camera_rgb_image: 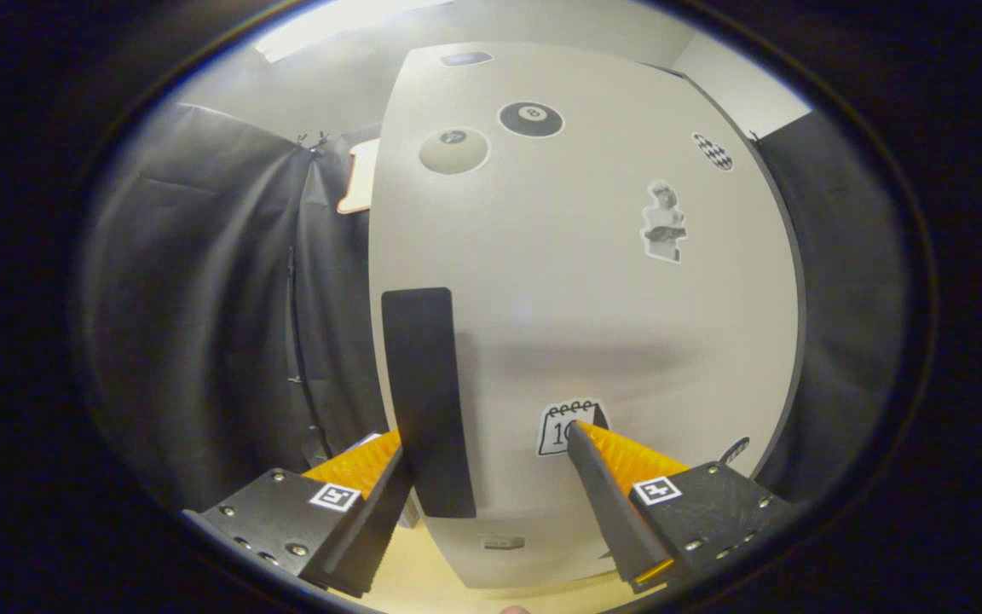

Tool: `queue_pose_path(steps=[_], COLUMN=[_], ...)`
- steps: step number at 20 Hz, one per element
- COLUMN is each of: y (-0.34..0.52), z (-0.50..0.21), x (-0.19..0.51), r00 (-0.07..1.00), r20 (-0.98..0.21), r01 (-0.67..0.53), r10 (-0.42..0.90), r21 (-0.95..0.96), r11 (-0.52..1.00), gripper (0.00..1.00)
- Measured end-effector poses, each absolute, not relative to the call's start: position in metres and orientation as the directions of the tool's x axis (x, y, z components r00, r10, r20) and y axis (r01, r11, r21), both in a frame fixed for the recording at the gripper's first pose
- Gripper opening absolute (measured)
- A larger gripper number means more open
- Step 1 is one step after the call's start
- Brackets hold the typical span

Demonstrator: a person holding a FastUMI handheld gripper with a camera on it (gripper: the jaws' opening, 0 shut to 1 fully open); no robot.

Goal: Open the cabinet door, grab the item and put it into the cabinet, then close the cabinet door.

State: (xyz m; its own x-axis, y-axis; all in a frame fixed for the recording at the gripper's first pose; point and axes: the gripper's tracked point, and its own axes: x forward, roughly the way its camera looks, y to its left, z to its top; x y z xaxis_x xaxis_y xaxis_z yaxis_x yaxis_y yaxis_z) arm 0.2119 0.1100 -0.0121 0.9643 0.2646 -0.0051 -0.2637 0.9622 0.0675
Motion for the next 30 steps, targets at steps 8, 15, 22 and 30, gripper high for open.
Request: queue_pose_path(steps=[8, 15, 22, 30], y=[0.117, 0.12, 0.098, 0.049], z=[-0.012, -0.014, -0.006, -0.006], x=[0.223, 0.22, 0.146, 0.028], r00=[0.987, 0.986, 0.988, 0.996], r20=[0.035, 0.02, 0.016, -0.033], r01=[-0.156, -0.165, -0.153, -0.083], r10=[0.154, 0.163, 0.152, 0.084], r21=[0.073, 0.094, 0.084, 0.039], r11=[0.985, 0.982, 0.985, 0.996], gripper=[1.0, 1.0, 1.0, 1.0])
